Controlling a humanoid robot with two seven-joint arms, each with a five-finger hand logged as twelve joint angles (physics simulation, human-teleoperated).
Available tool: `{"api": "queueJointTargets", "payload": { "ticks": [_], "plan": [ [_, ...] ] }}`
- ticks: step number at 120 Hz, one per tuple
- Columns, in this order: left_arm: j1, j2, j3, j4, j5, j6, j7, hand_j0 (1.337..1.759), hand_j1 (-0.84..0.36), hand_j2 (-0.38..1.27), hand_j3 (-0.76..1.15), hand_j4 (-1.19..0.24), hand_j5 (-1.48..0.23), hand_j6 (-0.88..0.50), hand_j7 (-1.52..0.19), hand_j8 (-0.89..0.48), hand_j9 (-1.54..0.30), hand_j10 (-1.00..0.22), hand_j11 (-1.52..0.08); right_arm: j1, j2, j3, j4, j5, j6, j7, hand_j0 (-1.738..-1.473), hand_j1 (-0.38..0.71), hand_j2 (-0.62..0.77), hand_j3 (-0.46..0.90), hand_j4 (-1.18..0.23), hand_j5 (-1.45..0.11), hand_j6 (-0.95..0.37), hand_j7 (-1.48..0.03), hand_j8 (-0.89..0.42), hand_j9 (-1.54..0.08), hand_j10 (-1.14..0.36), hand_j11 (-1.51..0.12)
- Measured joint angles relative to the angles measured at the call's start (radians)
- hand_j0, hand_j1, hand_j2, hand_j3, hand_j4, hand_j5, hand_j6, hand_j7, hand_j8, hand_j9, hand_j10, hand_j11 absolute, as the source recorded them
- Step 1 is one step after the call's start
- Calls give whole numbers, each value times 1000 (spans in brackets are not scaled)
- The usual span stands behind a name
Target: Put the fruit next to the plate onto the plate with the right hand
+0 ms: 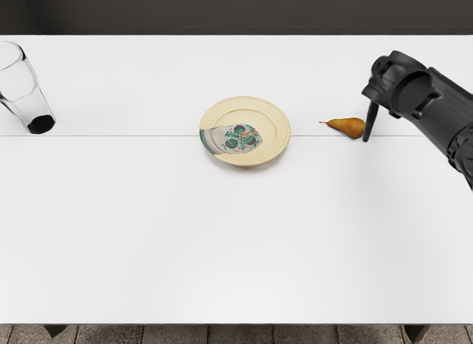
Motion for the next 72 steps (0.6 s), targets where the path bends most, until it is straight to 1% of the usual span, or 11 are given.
{"api": "queueJointTargets", "payload": {
  "ticks": [13, 28, 46, 72],
  "plan": [
    [1, 0, 0, 0, 0, 0, 0, 1658, 349, 0, 0, 0, 0, 0, 0, 0, 0, 0, 0, -5, 1, 7, 0, 2, 1, 0, -1658, -325, -3, 0, -24, -28, -26, -28, -25, -28, -24, -29],
    [1, 0, 0, 0, 0, 0, 0, 1658, 349, 0, 0, 0, 0, 0, 0, 0, 0, 0, 0, -19, 1, 54, 4, 4, 4, 0, -1658, -324, -3, 0, -24, -29, -26, -28, -25, -29, -24, -29],
    [1, 0, 0, 0, 0, 0, 0, 1658, 349, 0, 0, 0, 0, 0, 0, 0, 0, 0, 0, -40, 1, 73, 4, 6, -2, 0, -1658, -324, -3, 0, -25, -29, -26, -29, -25, -29, -24, -29],
    [1, 0, 0, 0, 0, 0, 0, 1658, 349, 0, 0, 0, 0, 0, 0, 0, 0, 0, 0, -49, 1, 115, 4, 48, -10, 69, -1658, -324, -3, 0, -24, -29, -26, -28, -25, -28, -24, -28]
  ]
}}
